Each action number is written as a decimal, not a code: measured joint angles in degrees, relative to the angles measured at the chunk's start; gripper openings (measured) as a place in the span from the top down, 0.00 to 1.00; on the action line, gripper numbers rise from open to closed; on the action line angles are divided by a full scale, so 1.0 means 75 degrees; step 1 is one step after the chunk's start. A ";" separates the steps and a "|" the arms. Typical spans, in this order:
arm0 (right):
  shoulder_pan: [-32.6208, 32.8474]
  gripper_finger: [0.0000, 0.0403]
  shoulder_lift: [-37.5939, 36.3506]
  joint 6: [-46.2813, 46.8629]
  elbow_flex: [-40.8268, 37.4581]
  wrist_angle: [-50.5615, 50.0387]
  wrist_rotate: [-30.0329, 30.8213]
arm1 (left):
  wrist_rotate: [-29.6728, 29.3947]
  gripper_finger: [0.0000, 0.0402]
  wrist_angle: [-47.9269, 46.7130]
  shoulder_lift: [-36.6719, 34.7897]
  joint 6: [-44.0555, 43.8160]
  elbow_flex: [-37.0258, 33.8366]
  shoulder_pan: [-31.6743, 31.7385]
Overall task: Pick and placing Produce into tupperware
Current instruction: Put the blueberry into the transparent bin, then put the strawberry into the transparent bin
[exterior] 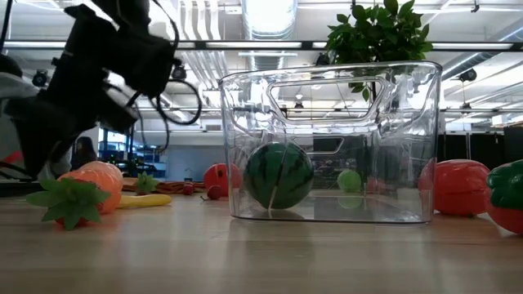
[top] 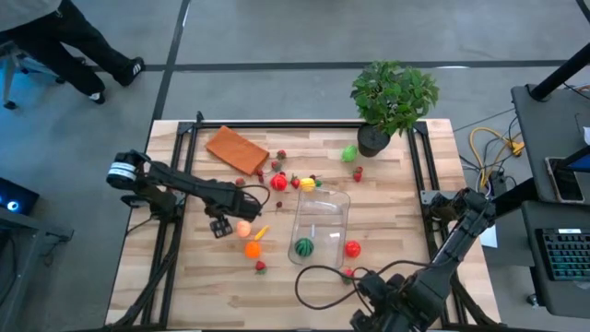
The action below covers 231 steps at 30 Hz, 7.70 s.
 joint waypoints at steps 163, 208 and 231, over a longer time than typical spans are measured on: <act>-0.0489 0.17 -0.0085 0.0481 -0.2458 0.1292 0.0758 | 0.0211 0.30 0.3317 -0.4110 -0.0233 0.0204 -0.1115; -0.1448 0.19 0.0345 -0.1005 -0.3901 0.3260 0.0300 | 0.0189 0.30 0.3340 -0.4147 -0.0150 -0.0186 -0.1118; -0.1425 0.24 0.0600 -0.0888 -0.3751 0.3084 0.0143 | 0.0229 0.30 0.3395 -0.4156 0.0220 -0.0186 -0.1123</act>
